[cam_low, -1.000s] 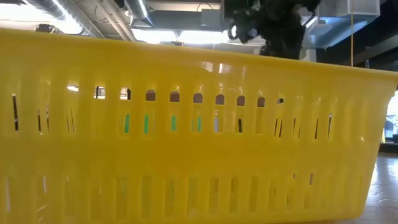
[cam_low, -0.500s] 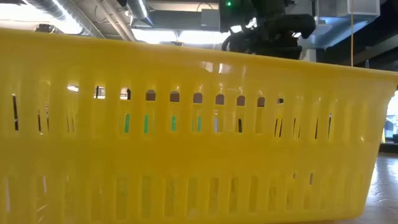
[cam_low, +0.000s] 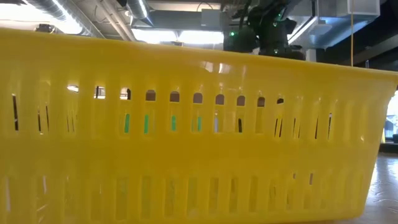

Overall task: Stack baskets on shelf by color
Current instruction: Stack the top black bin on top of the other black bin on the shelf

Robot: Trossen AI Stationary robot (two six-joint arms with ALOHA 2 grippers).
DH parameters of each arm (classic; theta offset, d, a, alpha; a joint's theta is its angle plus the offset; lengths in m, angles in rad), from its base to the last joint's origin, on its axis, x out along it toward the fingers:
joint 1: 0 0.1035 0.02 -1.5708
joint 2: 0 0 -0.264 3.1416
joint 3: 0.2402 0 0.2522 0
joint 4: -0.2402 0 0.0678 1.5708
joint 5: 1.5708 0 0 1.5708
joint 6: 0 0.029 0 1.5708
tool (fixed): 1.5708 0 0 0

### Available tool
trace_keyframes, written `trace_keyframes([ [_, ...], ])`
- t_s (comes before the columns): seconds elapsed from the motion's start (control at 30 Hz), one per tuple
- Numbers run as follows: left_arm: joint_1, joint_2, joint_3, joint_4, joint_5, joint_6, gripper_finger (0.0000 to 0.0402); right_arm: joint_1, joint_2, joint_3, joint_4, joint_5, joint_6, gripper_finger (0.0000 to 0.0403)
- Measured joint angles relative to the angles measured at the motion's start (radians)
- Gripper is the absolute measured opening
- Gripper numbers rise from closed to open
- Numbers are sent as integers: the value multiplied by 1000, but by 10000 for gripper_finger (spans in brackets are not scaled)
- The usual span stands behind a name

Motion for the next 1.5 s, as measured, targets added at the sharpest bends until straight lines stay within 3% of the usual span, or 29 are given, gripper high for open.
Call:
trace_keyframes([
  [0.3, 0, 0, 0, 0, 0, 0, 56, -6, 0, -82, 139, -44, 10, 136],
  [0.5, 0, 0, 0, 0, 0, 0, 56, -7, 0, -76, 143, -114, 96, 16],
  [0.63, 0, 0, 0, 0, 0, 0, 56, -7, 0, -14, 67, -187, 146, 9],
  [0.83, 0, 0, 0, -2, 0, 7, 56, 21, 0, 200, -126, -174, 125, 4],
  [1.07, 13, 0, 0, -1, -56, 31, 56, 63, 0, 527, -297, -39, 123, 3],
  [1.33, 239, 6, 0, 149, -2, 207, 56, 84, 0, 823, -460, 259, 123, 2],
  [1.4, 333, 29, 0, 200, 92, 251, 56, 82, 0, 885, -506, 347, 117, 2],
  [1.5, 471, 77, 0, 256, 329, 326, 56, 71, 0, 966, -570, 446, 119, 1],
])
